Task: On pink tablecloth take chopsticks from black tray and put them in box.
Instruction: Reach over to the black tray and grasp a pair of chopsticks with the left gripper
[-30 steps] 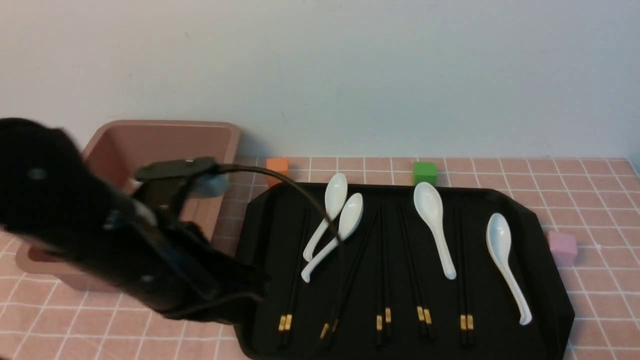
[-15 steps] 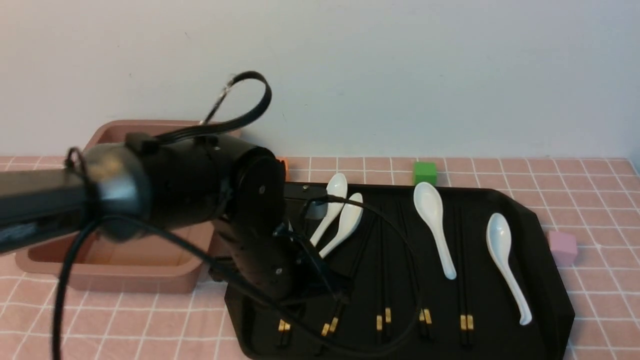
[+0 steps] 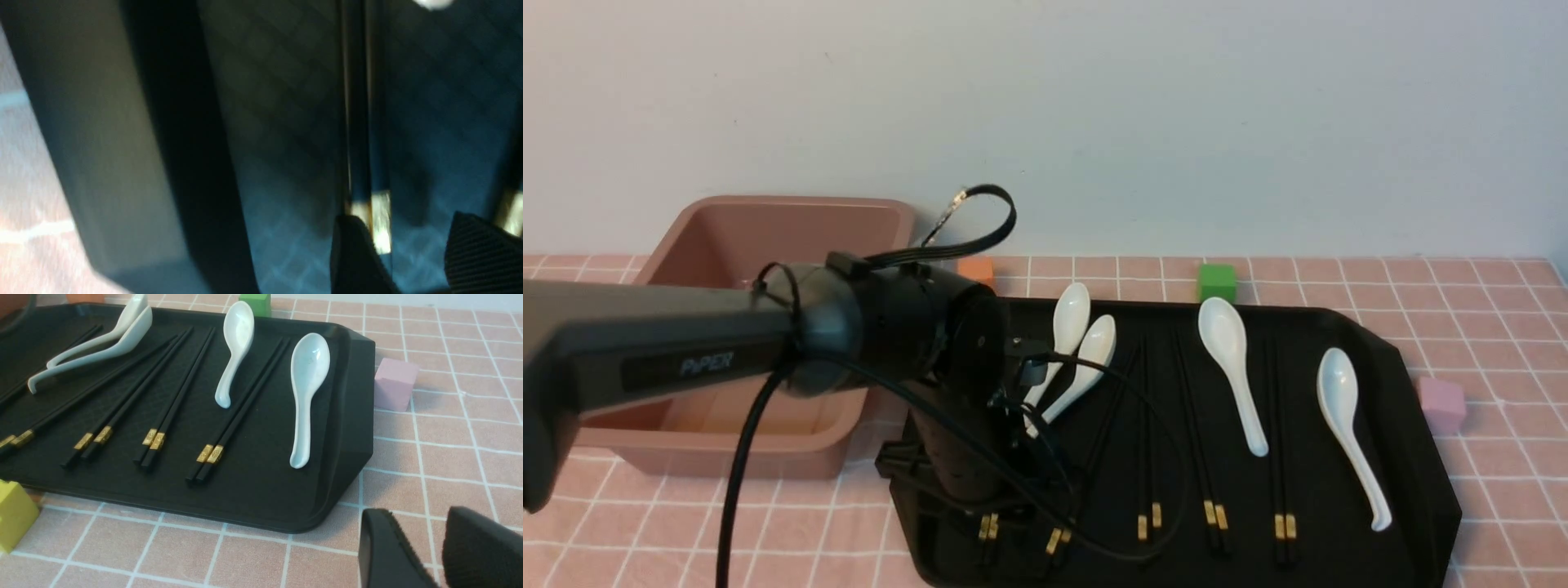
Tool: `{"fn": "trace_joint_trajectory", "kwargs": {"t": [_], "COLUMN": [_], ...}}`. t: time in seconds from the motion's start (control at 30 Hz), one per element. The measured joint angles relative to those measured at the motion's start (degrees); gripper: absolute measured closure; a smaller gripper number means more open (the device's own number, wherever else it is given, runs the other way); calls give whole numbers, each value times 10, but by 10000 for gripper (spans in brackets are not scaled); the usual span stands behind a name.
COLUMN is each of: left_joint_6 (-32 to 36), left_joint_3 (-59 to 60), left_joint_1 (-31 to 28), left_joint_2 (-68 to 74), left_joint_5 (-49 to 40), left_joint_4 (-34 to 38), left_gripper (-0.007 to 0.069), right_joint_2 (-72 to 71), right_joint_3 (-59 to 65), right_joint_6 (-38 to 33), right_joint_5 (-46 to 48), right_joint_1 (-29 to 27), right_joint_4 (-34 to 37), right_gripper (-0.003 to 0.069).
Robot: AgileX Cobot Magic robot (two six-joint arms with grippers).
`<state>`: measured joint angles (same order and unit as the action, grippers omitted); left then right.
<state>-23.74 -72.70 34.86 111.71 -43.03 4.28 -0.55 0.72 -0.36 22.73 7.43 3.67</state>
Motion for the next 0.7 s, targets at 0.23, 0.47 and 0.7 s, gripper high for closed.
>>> {"fn": "trace_joint_trajectory", "kwargs": {"t": [0.23, 0.47, 0.7], "left_joint_6": [-39, -49, -49], "left_joint_3": [0, -4, -9], "left_joint_1": [0, 0, 0], "left_joint_2": [3, 17, 24], "left_joint_5": [27, 33, 27], "left_joint_4": [-55, -70, -73], "left_gripper": [291, 291, 295], "right_joint_2": [0, 0, 0], "right_joint_3": [0, 0, 0], "right_joint_6": [0, 0, 0], "right_joint_5": [0, 0, 0], "right_joint_1": [0, 0, 0], "right_joint_4": [0, 0, 0], "right_gripper": [419, 419, 419]}}
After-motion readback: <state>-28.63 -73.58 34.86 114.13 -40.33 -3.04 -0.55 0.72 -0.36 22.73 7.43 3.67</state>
